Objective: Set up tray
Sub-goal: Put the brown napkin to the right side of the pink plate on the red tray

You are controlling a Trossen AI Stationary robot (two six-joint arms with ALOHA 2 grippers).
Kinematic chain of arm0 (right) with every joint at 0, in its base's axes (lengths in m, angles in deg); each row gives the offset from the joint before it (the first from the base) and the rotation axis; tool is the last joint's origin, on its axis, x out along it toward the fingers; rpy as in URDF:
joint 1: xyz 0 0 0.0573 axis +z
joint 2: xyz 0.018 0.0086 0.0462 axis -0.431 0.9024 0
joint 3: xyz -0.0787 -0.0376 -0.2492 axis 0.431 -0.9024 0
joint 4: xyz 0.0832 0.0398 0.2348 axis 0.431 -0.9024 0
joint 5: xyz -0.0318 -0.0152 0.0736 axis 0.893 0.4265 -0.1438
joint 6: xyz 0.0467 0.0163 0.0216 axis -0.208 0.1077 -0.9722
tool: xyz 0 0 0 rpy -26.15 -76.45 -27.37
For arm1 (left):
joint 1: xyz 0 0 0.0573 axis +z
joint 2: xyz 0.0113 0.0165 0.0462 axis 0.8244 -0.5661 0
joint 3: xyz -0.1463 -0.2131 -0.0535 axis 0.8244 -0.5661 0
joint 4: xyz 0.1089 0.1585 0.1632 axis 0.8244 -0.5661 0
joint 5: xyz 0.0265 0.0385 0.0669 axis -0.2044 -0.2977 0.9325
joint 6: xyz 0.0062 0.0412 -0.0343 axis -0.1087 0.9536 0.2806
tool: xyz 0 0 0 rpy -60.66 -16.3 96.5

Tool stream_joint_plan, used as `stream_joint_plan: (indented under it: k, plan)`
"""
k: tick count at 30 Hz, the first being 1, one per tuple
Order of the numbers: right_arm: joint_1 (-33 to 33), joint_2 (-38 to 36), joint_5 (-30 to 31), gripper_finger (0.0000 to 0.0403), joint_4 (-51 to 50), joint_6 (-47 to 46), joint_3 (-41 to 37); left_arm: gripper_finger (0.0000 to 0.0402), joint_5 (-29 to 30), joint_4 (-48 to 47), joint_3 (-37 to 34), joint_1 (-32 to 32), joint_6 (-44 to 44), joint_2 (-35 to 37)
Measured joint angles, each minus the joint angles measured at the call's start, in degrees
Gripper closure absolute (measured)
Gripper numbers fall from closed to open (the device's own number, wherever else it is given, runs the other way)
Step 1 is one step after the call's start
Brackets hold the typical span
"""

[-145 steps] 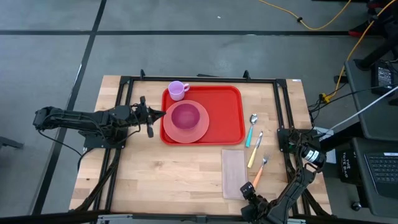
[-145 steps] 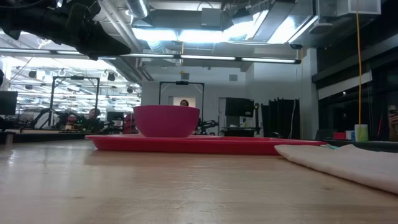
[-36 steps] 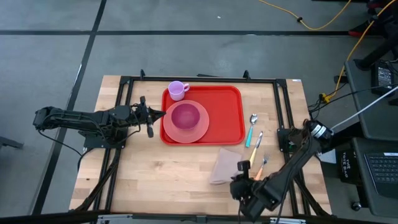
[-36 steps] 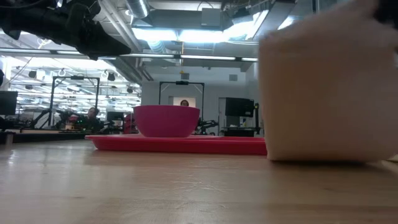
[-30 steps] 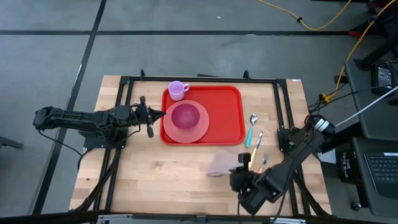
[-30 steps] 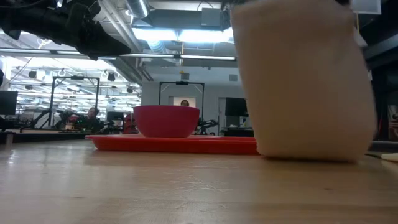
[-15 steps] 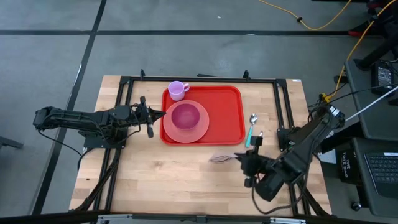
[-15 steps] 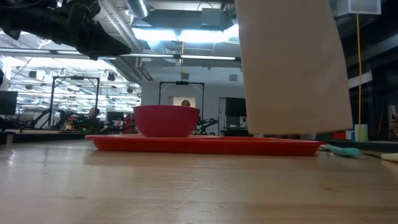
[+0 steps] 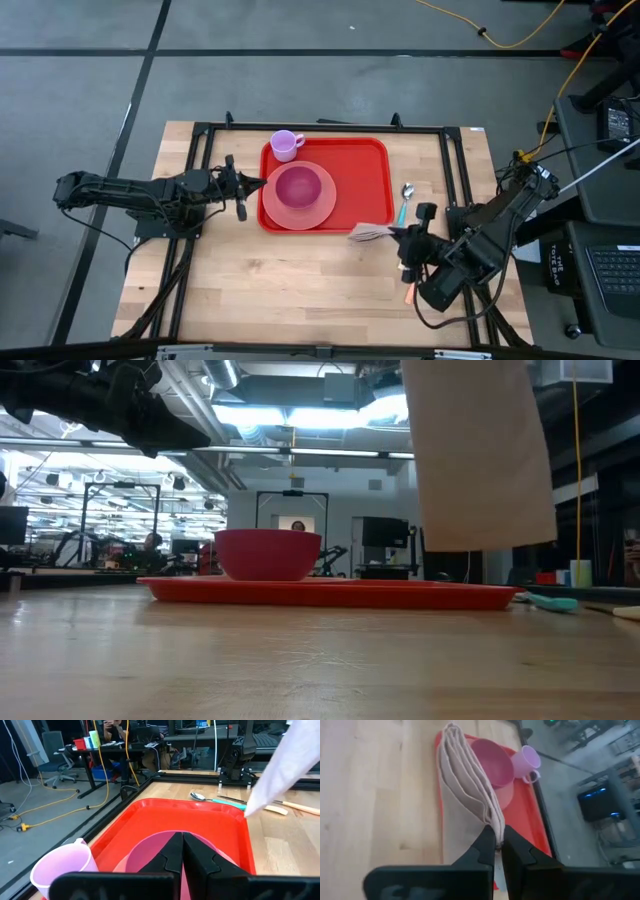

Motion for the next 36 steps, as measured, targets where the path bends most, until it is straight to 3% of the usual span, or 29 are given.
stream_joint_plan:
  k: [10, 14, 19, 27, 36]
  plan:
    - [-2.04, -8.59, 5.18, 0.0387, -3.66, 4.01, -1.80, 0.0396, 0.01, 0.00, 0.00, 0.00, -0.20, 0.01]
    - [-5.21, -16.25, 3.36, 0.0387, 5.43, 9.66, -11.44, 0.0394, 0.00, 0.00, 0.00, 0.00, -0.19, 0.01]
    - [-11.15, -27.94, 1.58, 0.0387, 21.29, 23.07, -24.81, 0.0395, 0.00, 0.00, 0.00, 0.00, -0.21, -0.01]
    - [-26.22, -40.82, -8.11, 0.0387, 44.30, 50.40, -37.70, 0.0398, 0.00, 0.02, 0.00, 0.00, -0.21, -0.01]
    - [-45.06, -38.67, -27.89, 0.0387, 57.69, 64.47, -42.29, 0.0394, 0.00, 0.02, 0.00, 0.00, -0.21, -0.01]
